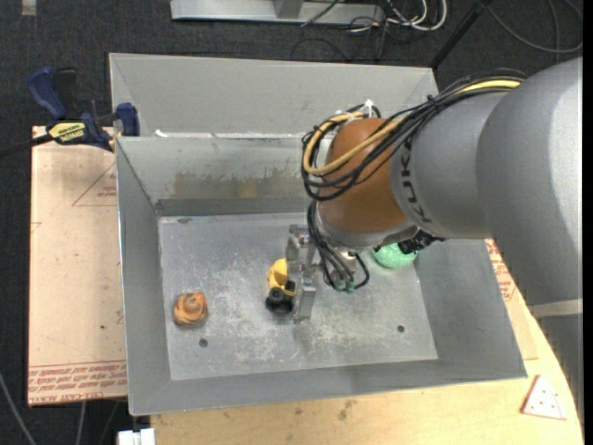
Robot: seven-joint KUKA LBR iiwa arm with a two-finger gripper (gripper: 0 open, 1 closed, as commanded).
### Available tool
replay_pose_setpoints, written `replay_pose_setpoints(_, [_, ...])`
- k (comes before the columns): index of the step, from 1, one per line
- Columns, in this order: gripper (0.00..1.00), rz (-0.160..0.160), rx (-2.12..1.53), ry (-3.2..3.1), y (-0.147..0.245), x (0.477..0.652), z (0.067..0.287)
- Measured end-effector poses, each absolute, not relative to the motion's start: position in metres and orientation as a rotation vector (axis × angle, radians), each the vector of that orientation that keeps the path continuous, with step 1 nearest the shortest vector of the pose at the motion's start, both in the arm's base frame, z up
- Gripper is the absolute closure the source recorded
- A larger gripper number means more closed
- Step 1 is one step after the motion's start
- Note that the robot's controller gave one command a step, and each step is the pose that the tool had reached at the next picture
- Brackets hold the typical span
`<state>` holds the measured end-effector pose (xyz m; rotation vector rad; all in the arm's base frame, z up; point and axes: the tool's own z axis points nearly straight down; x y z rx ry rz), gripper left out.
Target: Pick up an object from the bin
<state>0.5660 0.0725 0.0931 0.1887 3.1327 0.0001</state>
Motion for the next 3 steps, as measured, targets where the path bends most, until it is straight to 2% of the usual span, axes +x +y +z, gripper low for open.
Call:
replay_pose_setpoints(1, [1.0, 0.001, 0.568, 3.089, 0.077, 0.557, 0.07])
replay_pose_setpoints(2, [1.0, 0.001, 0.567, 3.089, 0.077, 0.557, 0.07])
replay_pose_setpoints(3, [1.0, 0.002, 0.607, 3.079, 0.083, 0.554, 0.213])
